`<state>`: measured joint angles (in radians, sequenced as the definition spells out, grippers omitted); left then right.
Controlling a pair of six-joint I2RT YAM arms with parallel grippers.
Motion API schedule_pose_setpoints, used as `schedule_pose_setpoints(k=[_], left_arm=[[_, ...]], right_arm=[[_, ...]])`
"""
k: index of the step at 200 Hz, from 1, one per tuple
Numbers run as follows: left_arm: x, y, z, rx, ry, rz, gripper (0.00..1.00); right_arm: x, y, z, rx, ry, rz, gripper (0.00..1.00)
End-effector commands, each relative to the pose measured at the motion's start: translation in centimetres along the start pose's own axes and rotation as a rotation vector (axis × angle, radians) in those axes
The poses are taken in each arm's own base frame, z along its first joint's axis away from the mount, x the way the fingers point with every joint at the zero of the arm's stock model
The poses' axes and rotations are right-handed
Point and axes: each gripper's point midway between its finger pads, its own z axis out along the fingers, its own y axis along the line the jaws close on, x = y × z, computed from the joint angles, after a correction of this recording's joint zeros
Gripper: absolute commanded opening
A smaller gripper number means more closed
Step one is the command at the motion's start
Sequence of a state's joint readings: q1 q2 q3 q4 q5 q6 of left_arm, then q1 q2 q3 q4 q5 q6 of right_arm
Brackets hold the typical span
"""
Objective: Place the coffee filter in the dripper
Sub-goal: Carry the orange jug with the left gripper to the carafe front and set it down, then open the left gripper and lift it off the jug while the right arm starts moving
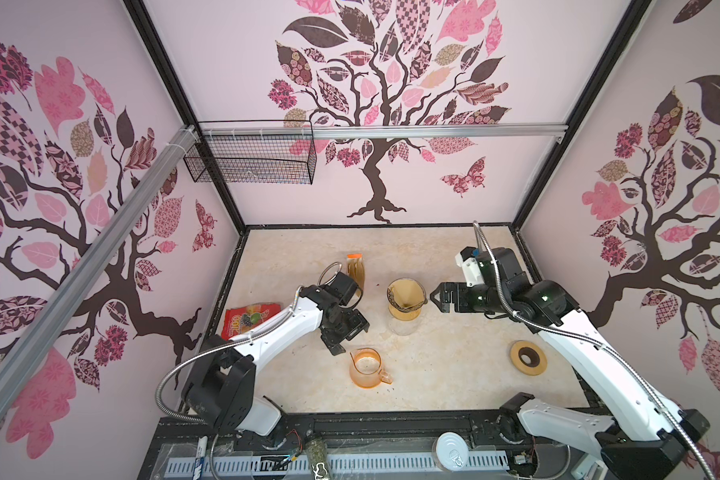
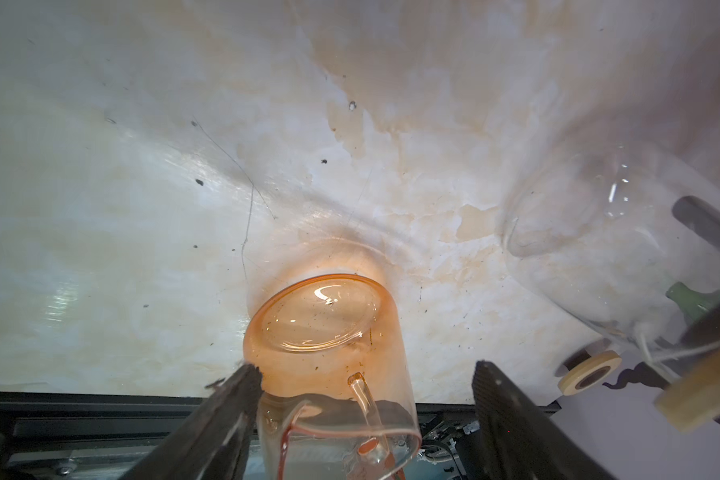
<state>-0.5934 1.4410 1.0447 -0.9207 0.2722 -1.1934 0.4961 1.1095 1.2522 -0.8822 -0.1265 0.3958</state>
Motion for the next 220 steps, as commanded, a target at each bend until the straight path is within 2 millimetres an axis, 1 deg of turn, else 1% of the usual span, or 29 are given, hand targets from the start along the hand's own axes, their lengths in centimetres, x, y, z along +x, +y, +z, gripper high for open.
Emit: schedule_pose_setpoints(k=[1, 14, 20, 34, 62, 80, 103, 123, 142, 162, 188, 220], left_arm=[[0.5, 2.9, -1.3, -0.046, -0.03, 0.104, 0.8], [0.8, 4.1, -1.8, -0.061, -0.039, 0.164, 0.77], [1.0, 4.3, -1.9, -0.054, -0.04, 0.207, 0.76], [1.4, 5.1, -2.1, -0.059, -0.034, 0.287, 0.66], [2.1, 7.3, -2.6, -0.143, -0.013, 0.419, 0.57], [2.9, 7.8, -2.0, -0.162, 0.022, 0.478, 0.51], [4.2, 8.0, -0.6, -0.2, 0.092, 0.533, 0.44], [4.9, 7.8, 0.6, -0.222, 0.108, 0.577, 0.38], [5.2, 7.5, 1.4, -0.217, 0.118, 0.588, 0.38], [5.5, 6.5, 2.0, -0.175, 0.126, 0.594, 0.37], [5.6, 5.4, 2.6, -0.149, 0.126, 0.594, 0.36], [5.7, 4.5, 3.1, -0.117, 0.124, 0.58, 0.36]], right_arm=[[-0.8, 0.5, -1.4, -0.016, -0.035, -0.018, 1.0], [-0.6, 0.4, -1.4, -0.016, -0.031, -0.016, 1.0], [-0.6, 0.5, -1.3, -0.017, -0.029, -0.015, 1.0], [-0.5, 0.5, -1.3, -0.024, -0.026, -0.013, 1.0], [-0.5, 0.6, -1.2, -0.026, -0.022, -0.011, 1.0], [-0.5, 0.7, -1.1, -0.029, -0.019, -0.008, 1.0], [-0.5, 0.6, -1.0, -0.023, -0.018, -0.006, 1.0], [-0.5, 0.5, -1.0, -0.02, -0.02, -0.006, 1.0], [-0.5, 0.4, -1.0, -0.014, -0.02, -0.007, 1.0], [-0.4, 0.2, -0.9, -0.006, -0.018, -0.007, 1.0], [-0.4, 0.2, -1.0, -0.003, -0.021, -0.003, 1.0], [-0.4, 0.1, -1.2, 0.0, -0.019, 0.001, 1.0]])
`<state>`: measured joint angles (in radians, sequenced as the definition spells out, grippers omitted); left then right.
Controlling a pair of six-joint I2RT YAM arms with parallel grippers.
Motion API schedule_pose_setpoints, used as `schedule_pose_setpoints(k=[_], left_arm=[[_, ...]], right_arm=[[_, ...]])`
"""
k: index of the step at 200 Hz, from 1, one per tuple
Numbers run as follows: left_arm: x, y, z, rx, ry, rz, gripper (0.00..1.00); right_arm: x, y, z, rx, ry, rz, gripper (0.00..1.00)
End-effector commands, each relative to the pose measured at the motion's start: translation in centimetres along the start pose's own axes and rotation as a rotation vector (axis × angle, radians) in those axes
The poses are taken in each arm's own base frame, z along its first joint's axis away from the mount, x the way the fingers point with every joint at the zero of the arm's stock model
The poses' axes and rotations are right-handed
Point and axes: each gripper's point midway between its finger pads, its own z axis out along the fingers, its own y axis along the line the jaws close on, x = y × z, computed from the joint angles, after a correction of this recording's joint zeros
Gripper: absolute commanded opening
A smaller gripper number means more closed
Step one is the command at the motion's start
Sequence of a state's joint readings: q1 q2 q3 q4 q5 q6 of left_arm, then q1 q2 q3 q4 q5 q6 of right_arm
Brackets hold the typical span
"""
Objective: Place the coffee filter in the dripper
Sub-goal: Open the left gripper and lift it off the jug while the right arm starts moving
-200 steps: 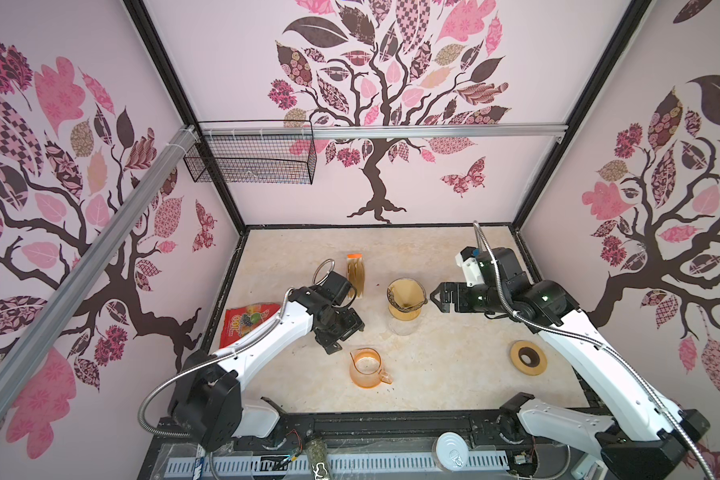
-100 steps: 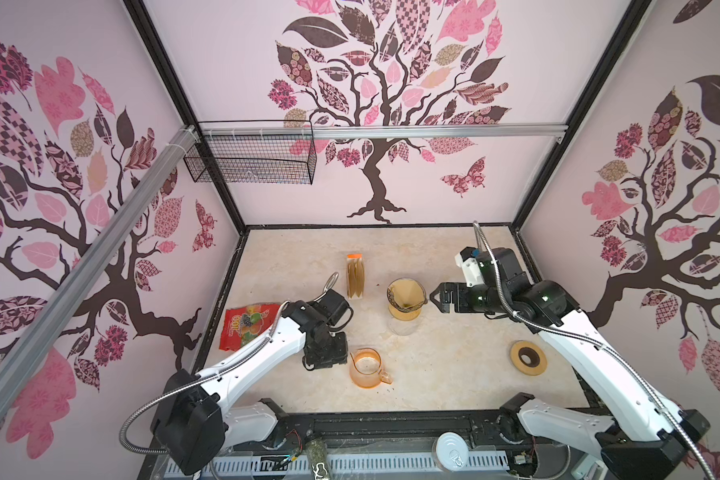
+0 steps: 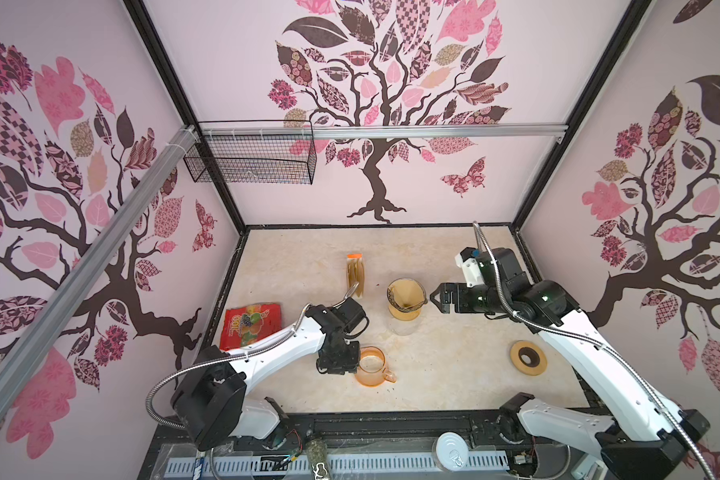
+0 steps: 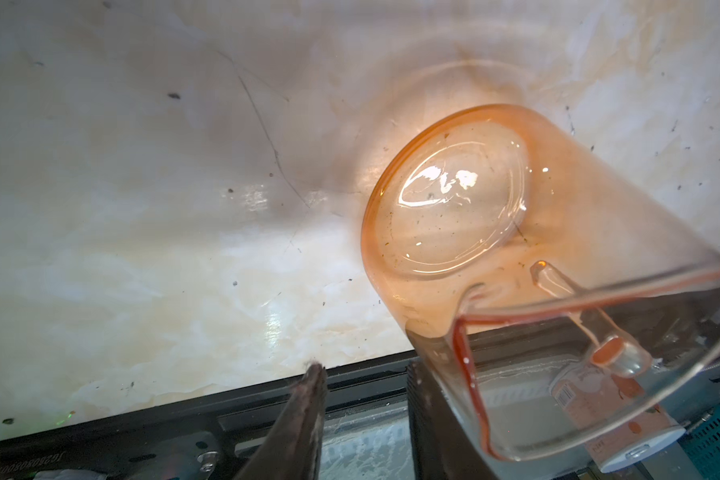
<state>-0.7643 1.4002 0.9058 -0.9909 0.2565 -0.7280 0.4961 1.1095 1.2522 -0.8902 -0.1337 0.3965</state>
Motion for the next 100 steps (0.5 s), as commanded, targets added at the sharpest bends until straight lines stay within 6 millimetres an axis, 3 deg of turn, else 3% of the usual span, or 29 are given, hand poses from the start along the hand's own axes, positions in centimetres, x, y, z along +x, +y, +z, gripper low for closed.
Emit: schedule_pose_setpoints(k=[1, 68, 100], left_arm=[[-0.6, -1.0, 0.4, 0.043, -0.018, -0.001, 0.36], [-2.1, -3.9, 1.1, 0.081, -0.041, 0.022, 0.35], [-2.3, -3.8, 0.7, 0.071, -0.064, 0.01, 0.35]], right_arm=[[-0.6, 0.1, -1.2, 0.003, -0.03, -0.001, 1.0], [-0.6, -0.1, -1.4, 0.017, -0.031, 0.004, 1.0], [-0.7, -0.2, -1.6, 0.026, -0.036, 0.009, 1.0]])
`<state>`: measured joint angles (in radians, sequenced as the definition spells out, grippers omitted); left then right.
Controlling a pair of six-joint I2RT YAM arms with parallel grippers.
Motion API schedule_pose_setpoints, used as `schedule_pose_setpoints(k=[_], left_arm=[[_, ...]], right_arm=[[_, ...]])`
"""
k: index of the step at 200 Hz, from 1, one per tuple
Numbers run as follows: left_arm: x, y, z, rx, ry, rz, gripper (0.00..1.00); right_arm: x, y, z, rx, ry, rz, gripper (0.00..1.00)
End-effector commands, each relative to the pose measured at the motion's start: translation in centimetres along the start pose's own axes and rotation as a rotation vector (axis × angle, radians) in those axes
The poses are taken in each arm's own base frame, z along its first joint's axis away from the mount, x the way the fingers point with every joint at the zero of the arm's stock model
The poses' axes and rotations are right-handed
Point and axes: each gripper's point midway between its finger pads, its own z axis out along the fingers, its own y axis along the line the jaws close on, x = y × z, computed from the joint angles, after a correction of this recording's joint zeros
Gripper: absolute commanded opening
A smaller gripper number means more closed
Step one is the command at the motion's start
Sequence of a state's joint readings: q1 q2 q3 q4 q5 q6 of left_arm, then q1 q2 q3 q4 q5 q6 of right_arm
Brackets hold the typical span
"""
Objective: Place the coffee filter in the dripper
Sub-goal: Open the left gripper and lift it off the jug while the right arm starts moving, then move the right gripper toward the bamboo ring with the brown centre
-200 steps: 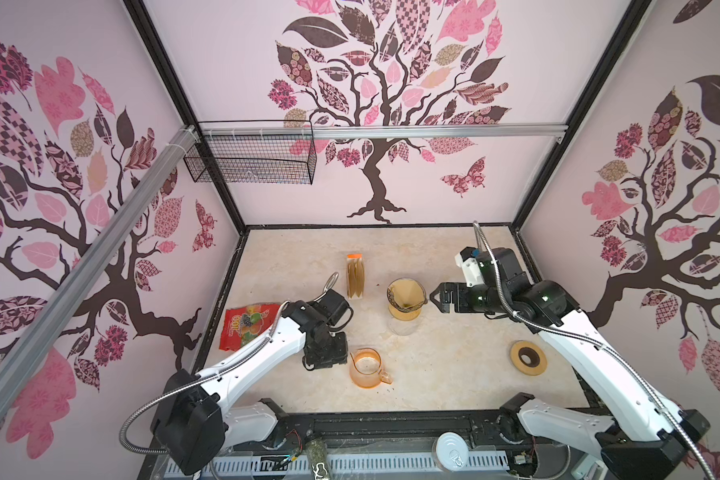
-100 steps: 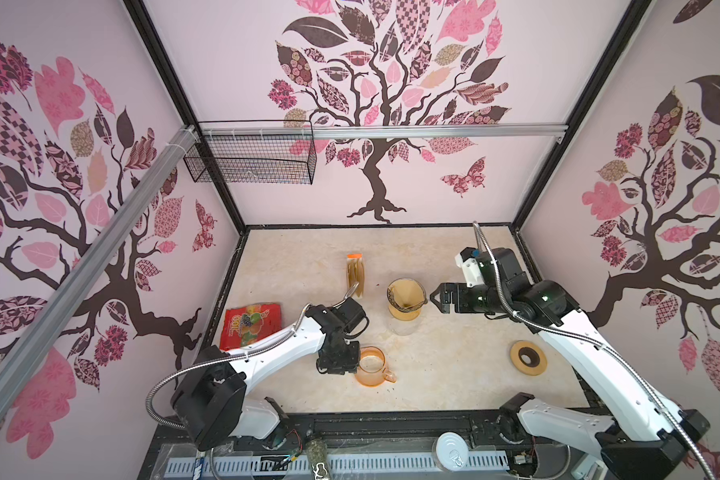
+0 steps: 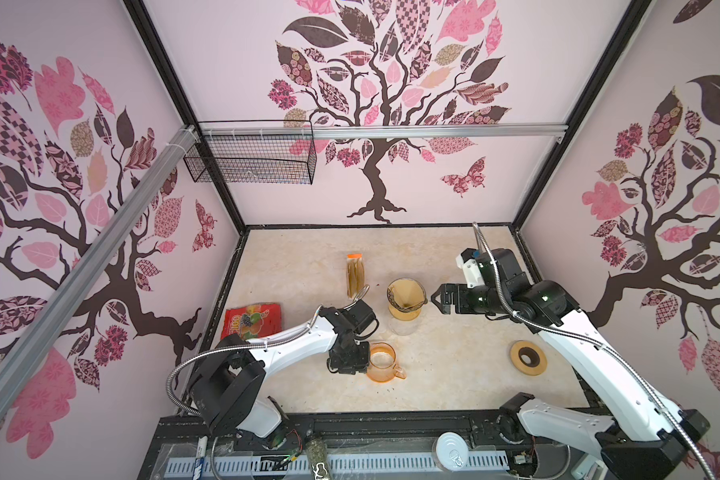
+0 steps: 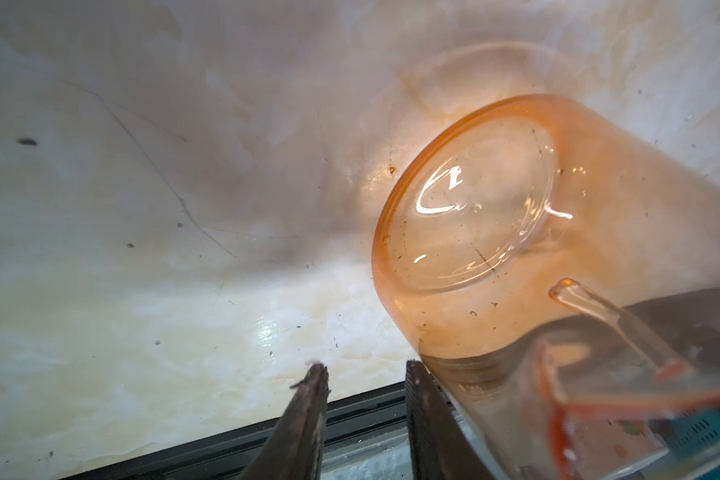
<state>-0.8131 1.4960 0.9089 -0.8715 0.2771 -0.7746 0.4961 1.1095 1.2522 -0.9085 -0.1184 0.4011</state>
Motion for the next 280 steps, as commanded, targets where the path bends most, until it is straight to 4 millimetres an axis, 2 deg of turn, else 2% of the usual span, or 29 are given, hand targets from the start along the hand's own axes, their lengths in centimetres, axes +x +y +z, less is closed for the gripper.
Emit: schedule_pose_setpoints(k=[1, 29, 46, 69, 90, 112, 127, 152, 180, 201, 226, 249, 280], left_arm=[[-1.4, -1.7, -1.6, 0.041, -0.071, 0.003, 0.35], [-0.4, -0.6, -3.5, 0.018, -0.096, 0.009, 0.37], [0.5, 0.4, -5.1, -0.001, -0.115, 0.027, 0.41], [1.7, 1.4, -7.1, -0.02, -0.135, 0.059, 0.51], [2.1, 2.2, -9.1, -0.036, -0.189, 0.088, 0.67], [1.5, 2.3, -11.5, -0.03, -0.264, 0.124, 0.89], [0.4, 2.5, -13.3, -0.028, -0.32, 0.14, 0.97], [-1.4, 3.1, -16.5, 0.006, -0.427, 0.127, 0.98], [-2.2, 2.4, -19.7, 0.056, -0.547, 0.145, 0.98], [-2.6, 1.0, -19.8, 0.154, -0.576, 0.115, 0.98], [-2.3, -1.4, -17.9, 0.284, -0.483, 0.135, 0.98], [-1.3, -0.6, -16.4, 0.241, -0.408, 0.156, 0.98], [0.4, -0.4, -16.3, 0.315, -0.439, 0.188, 0.98]], right_arm=[[-1.0, 0.2, -1.7, 0.005, -0.046, 0.002, 1.0], [-0.9, 0.1, -1.9, 0.004, -0.051, 0.02, 1.0], [-1.1, 0.1, -2.1, 0.004, -0.057, 0.027, 1.0], [-1.1, 0.0, -2.4, 0.015, -0.063, 0.035, 1.0], [-0.9, -0.7, -2.4, 0.036, -0.066, 0.05, 1.0], [-0.7, -1.3, -2.3, 0.042, -0.07, 0.092, 1.0], [-0.9, -1.8, -1.9, 0.065, -0.079, 0.108, 1.0], [-0.8, -3.6, -1.3, 0.143, -0.075, 0.156, 1.0], [0.9, -7.1, -0.4, 0.239, -0.071, 0.255, 1.0], [2.3, -9.7, -0.3, 0.342, -0.066, 0.324, 1.0], [3.7, -11.9, -0.9, 0.426, -0.098, 0.374, 1.0], [5.8, -15.1, -1.5, 0.51, -0.073, 0.485, 1.0], [8.0, -18.2, -2.3, 0.572, -0.104, 0.628, 1.0]])
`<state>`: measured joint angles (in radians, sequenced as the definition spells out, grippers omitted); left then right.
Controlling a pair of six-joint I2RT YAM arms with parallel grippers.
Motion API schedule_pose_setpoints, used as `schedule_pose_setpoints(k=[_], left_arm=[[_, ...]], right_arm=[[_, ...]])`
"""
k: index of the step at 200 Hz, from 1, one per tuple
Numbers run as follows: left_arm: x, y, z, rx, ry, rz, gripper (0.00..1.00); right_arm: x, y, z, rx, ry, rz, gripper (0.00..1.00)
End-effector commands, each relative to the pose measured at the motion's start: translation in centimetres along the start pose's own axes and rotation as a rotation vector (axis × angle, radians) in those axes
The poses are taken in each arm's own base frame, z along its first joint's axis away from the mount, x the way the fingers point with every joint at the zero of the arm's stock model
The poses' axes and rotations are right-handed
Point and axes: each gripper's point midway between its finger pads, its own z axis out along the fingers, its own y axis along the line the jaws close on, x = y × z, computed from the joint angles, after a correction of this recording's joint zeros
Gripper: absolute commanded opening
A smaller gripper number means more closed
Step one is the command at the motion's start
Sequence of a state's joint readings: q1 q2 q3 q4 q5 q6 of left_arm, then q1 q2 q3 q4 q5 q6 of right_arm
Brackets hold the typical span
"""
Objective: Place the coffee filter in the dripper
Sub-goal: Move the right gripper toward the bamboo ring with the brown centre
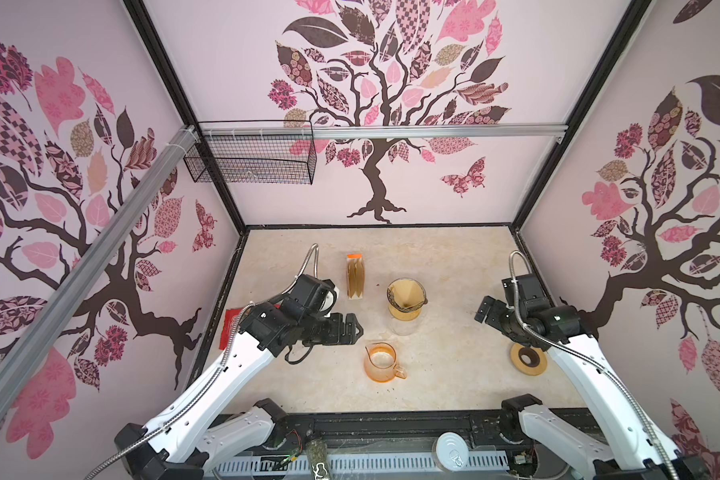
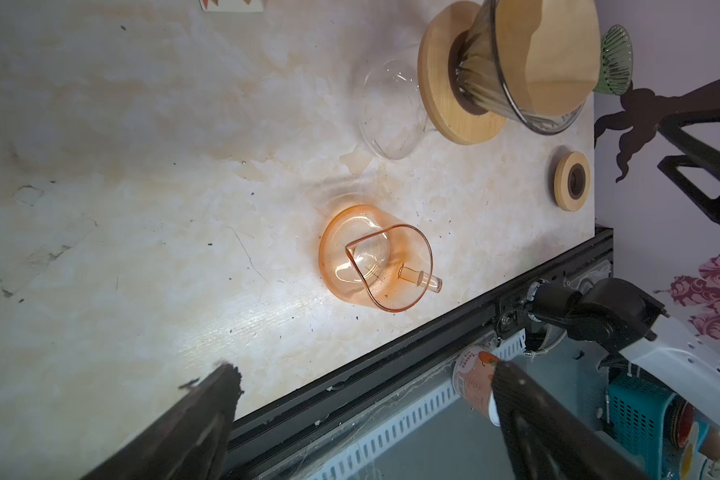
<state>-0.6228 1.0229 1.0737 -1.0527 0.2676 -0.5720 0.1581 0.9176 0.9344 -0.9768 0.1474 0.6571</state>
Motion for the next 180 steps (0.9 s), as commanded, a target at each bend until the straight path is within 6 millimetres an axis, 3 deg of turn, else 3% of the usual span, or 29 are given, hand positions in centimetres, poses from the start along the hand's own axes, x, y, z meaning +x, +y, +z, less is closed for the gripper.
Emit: schedule_pose_setpoints(k=[1, 67, 96, 133, 180], left_arm=[[1.5, -0.3, -0.5, 0.075, -0.014, 0.027, 0.98], [4.9, 0.1, 0.4, 0.119, 0.08, 0.022, 0.98], [4.1, 0.0, -0.3, 0.097, 0.048, 0.047, 0.98], [3.2, 0.0, -0.8, 0.06, 0.032, 0.062, 0.98], [3.0, -0.2, -0.7, -0.004, 0.063, 0.137, 0.98]], right_arm=[[0.7, -3.2, 0.2, 0.078, -0.007, 0.105, 1.0], [2.5, -8.8, 1.5, 0.224, -0.035, 0.346, 1.0], [3.2, -11.2, 3.0, 0.221, 0.012, 0.49, 1.0], [2.2, -11.8, 3.4, 0.267, -0.012, 0.629, 1.0], [4.5, -13.6, 5.5, 0.321, -0.021, 0.763, 1.0]])
